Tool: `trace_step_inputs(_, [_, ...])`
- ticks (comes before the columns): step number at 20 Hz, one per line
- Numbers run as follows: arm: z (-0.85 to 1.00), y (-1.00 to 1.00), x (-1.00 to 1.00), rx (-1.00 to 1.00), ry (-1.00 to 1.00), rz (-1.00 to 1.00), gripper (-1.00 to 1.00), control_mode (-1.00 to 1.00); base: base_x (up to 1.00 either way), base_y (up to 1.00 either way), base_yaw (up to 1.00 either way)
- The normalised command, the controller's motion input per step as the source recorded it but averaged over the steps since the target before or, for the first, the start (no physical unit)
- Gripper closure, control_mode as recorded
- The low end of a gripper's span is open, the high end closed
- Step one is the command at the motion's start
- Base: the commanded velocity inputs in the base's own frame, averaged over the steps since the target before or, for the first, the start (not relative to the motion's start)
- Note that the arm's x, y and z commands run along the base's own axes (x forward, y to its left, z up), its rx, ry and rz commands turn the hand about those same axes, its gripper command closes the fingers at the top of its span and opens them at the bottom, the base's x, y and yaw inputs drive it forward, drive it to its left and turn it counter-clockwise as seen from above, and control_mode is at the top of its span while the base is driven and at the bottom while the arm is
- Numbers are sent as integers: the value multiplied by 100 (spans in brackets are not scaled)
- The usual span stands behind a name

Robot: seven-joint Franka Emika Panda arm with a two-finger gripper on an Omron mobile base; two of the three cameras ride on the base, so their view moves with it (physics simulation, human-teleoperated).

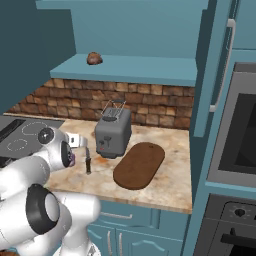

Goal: Pick the bread, place it on the cutting board, pick the jam, place it on the counter, and close the cabinet.

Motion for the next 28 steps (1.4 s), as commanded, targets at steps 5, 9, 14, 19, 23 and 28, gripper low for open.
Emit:
trace_step_inputs(5, [23,-14,-15,0,-1,0,-100,-100,0,0,0])
trace_step_inputs(9, [23,-14,-19,0,0,0,-100,-100,0,0,0])
trace_step_inputs(14, [23,-15,-18,1,0,0,-100,-100,0,0,0])
trace_step_inputs(19, [21,-16,-13,1,0,0,-100,-100,0,0,0])
trace_step_inputs(23, [18,-15,-14,1,0,0,-100,-100,0,0,0])
trace_step_inputs(28, [19,-19,-13,1,0,0,-100,-100,0,0,0])
